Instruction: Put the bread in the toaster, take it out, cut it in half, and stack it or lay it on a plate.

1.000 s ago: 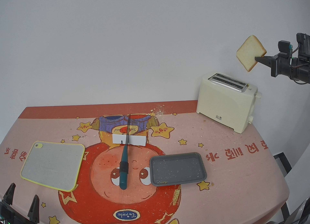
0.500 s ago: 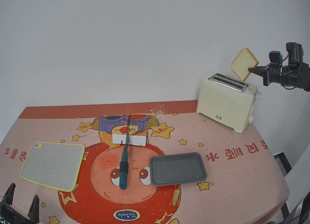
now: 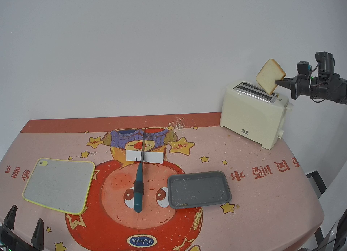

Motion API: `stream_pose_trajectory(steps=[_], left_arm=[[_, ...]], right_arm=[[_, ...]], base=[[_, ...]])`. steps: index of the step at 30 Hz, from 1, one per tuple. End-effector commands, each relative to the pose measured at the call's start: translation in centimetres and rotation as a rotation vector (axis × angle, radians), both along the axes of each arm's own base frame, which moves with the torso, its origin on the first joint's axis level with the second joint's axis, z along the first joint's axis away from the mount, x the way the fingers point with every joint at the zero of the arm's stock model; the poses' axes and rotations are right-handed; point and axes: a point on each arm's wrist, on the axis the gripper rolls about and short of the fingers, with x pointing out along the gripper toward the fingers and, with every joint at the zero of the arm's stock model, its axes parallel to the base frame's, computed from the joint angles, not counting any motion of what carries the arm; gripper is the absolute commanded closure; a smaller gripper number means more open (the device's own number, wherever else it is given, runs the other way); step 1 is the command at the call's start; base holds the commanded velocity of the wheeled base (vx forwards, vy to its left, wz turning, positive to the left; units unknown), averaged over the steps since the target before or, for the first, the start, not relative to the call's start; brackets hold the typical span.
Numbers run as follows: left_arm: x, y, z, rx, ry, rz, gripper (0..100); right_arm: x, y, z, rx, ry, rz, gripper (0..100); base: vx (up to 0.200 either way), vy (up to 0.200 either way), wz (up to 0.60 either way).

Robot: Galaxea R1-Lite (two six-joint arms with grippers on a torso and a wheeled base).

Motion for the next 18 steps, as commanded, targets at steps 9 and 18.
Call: stream_pose_trajectory(steps=[9,18], left_arm=[[0.1,0.0,-0.5,0.000,0.017,0.001,0],[0.1,0.0,-0.5,0.000,0.018,-0.001,0]], right_arm=[[0.3,0.3,-0.8,-0.006,0.017,0.013,100],[0.2,0.4,-1.6,-0.010,0.038,0.031,100]], base=[[0.000,0.000,0.00],[0.000,0.000,0.00]])
